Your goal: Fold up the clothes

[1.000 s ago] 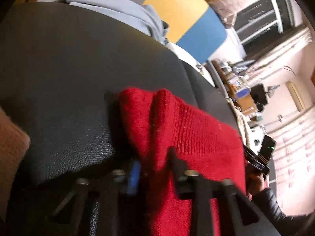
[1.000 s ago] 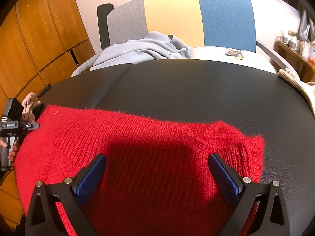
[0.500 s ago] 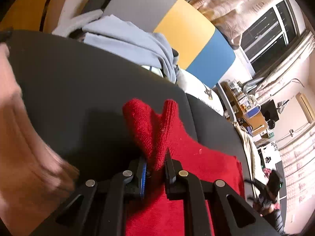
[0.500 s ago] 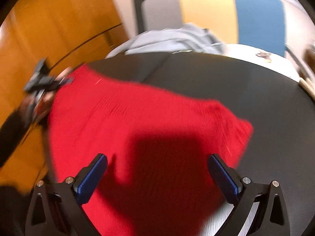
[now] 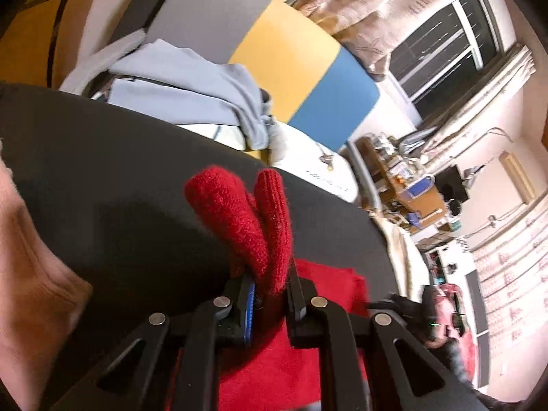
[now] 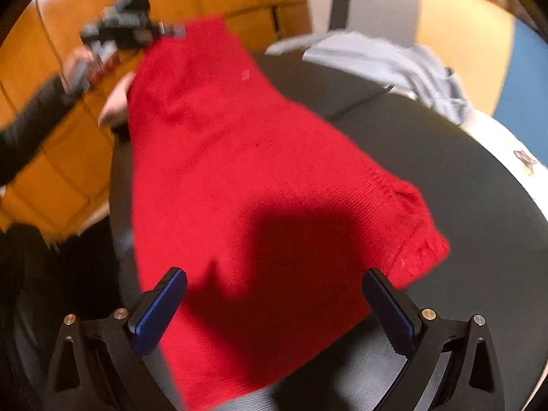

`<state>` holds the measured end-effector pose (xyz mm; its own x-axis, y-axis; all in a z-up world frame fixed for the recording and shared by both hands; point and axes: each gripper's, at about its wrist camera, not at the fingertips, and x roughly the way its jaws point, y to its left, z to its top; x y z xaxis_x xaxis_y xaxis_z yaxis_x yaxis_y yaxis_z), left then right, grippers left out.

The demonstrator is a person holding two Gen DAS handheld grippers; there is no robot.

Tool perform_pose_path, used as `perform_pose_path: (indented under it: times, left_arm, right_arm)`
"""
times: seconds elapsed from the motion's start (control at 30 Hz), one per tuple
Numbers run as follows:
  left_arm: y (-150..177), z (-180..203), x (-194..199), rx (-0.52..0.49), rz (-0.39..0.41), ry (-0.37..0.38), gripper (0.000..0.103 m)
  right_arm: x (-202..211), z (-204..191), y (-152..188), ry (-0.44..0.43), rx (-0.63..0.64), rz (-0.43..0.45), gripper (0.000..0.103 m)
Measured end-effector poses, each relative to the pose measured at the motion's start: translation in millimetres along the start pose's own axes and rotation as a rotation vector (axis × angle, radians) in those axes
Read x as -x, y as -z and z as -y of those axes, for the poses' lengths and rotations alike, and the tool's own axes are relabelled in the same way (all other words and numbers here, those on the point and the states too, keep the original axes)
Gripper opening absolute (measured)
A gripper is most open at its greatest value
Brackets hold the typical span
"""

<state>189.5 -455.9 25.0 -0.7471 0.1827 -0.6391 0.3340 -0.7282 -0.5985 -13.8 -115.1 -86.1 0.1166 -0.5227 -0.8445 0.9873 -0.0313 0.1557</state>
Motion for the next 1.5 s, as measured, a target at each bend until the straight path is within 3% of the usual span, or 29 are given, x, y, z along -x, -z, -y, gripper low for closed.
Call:
perform_pose_path:
  times: [0.07, 0.17, 0.6, 0.67, 0.83, 0.97, 1.17, 1.23, 1.37, 1.43, 1.5]
  left_arm:
    - [2, 18, 4, 0.005, 0.001, 0.038, 0.012]
    - [8, 45, 3, 0.019, 0.002, 0.112, 0.012]
    - [37, 174, -73, 0.120, -0.028, 0.414, 0.012]
    - [41, 194, -91, 0.109, -0.034, 0.411, 0.013]
    - [62, 209, -166, 0.089, -0.152, 0.322, 0.013]
    - [81, 191, -223, 0.166, -0.237, 0.243, 0.013]
    - [105, 171, -267, 0.361, -0.372, 0.259, 0.019]
    - [104, 174, -261, 0.380, -0.395, 0.294, 0.020]
    - [91, 194, -227, 0.313, -0.399, 0.408, 0.025]
    - [79, 203, -205, 0.264, -0.372, 0.464, 0.027]
    - [68, 202, -183, 0.216, -0.319, 0.473, 0.028]
  right_arm:
    - [-18, 8, -2, 0.006, 0.033, -0.066, 0.103]
    - [-33, 8, 5, 0.031, 0.109, -0.099, 0.103]
    - [-28, 14, 29, 0.033, 0.020, 0.115, 0.103]
    - [-27, 15, 31, 0.033, 0.012, 0.137, 0.103]
    - [-26, 16, 34, 0.038, 0.012, 0.154, 0.103]
    - [-25, 19, 36, 0.026, 0.005, 0.168, 0.103]
    - [-23, 23, 38, 0.018, -0.002, 0.180, 0.103]
    - [-19, 23, 39, 0.035, -0.004, 0.184, 0.103]
    - [-10, 21, 43, 0.065, -0.020, 0.187, 0.103]
    - [-5, 22, 52, 0.078, -0.057, 0.152, 0.103]
    - [2, 23, 66, 0.091, -0.086, 0.126, 0.103]
